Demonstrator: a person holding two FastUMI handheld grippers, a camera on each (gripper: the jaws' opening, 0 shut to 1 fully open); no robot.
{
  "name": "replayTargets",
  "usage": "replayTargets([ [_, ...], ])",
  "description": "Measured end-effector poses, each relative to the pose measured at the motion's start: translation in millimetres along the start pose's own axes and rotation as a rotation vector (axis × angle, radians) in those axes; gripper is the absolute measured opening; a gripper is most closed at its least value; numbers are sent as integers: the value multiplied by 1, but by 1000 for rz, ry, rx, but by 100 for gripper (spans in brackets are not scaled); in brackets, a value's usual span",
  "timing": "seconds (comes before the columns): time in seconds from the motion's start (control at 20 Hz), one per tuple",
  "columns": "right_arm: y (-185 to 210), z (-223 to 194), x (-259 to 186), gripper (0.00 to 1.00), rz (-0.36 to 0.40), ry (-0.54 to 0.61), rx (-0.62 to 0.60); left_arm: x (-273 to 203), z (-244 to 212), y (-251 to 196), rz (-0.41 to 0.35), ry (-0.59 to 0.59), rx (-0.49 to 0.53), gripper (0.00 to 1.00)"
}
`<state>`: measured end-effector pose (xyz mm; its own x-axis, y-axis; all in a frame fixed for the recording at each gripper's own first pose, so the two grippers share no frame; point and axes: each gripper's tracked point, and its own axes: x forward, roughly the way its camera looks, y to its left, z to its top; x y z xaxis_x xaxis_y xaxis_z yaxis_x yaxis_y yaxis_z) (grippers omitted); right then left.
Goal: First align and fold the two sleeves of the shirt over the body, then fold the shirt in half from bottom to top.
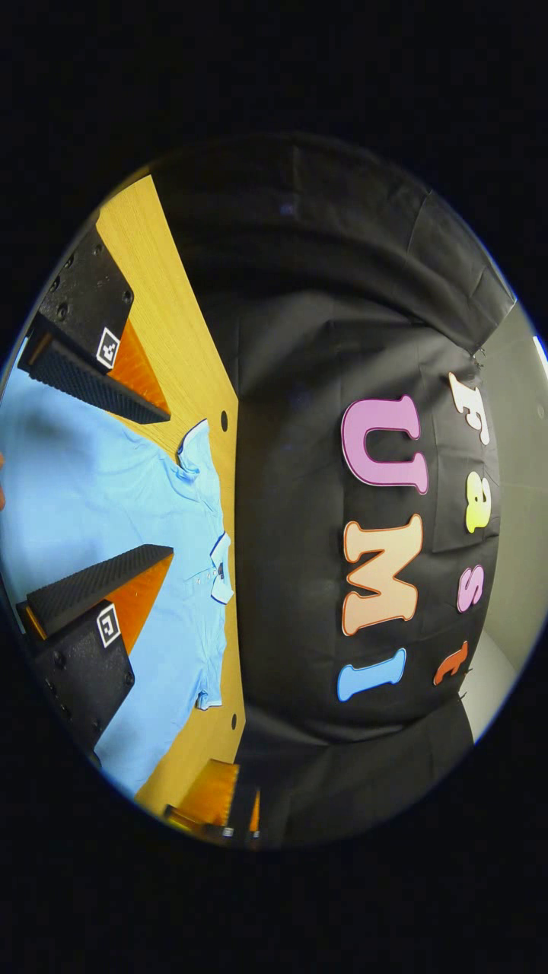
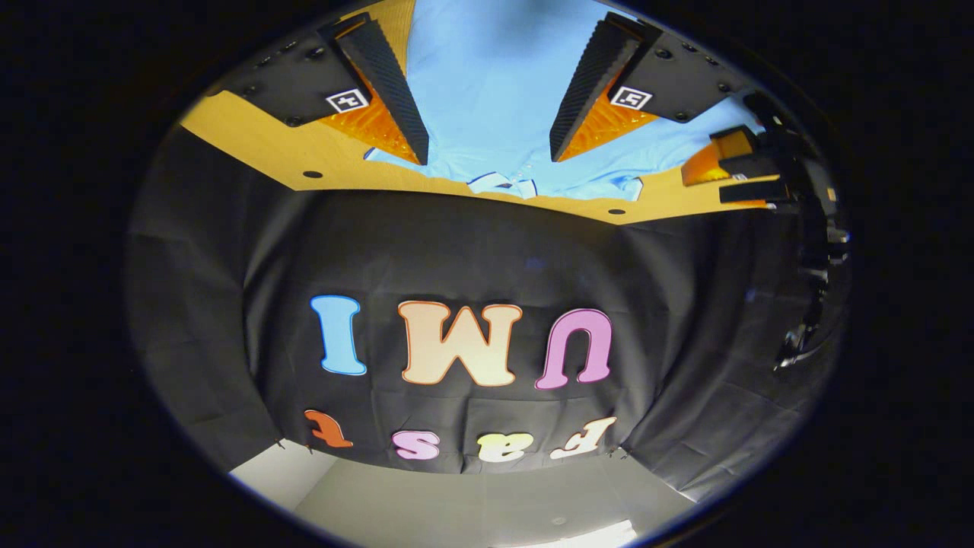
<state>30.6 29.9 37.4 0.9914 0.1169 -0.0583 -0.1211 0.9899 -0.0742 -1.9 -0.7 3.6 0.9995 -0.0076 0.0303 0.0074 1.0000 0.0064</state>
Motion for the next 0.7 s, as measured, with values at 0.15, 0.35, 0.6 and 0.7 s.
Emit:
replayTargets([
  [0.15,-18,29,25,99,10,26,25,-2,0,-1,-2,-7,0,95],
  [0.35,-56,45,67,99,-34,93,18,-2,0,0,-4,-10,1,95],
  [0.6,-88,41,125,99,-71,185,96,-2,0,0,-4,-9,1,95],
  [0.7,-113,23,152,99,-120,235,77,-1,0,-1,-4,-10,2,95],
])
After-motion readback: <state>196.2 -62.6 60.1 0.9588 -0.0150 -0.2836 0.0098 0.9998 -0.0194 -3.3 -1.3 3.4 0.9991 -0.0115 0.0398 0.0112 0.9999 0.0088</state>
